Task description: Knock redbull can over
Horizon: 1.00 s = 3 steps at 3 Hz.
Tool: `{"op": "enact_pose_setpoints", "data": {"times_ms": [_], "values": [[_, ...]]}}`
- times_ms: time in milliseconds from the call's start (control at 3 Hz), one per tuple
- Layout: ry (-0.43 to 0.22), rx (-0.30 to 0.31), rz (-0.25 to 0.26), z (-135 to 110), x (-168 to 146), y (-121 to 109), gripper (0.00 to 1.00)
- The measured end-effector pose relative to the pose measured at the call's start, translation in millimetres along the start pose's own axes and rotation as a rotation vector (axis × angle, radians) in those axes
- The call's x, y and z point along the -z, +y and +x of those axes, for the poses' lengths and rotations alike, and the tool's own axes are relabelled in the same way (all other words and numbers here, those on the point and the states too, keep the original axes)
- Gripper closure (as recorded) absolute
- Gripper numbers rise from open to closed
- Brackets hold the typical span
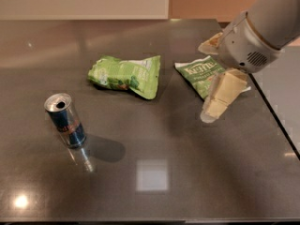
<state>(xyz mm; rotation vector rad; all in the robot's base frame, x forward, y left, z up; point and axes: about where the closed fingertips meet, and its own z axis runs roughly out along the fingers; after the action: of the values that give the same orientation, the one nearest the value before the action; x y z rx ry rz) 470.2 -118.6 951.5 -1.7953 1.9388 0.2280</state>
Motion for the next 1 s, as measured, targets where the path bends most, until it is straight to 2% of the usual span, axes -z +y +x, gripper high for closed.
{"op": "enact_pose_setpoints", "data": {"times_ms": [1000], "values": [[-0.253,0.074,-0.076,-97.6,-61.0,1.9,0.0]]}}
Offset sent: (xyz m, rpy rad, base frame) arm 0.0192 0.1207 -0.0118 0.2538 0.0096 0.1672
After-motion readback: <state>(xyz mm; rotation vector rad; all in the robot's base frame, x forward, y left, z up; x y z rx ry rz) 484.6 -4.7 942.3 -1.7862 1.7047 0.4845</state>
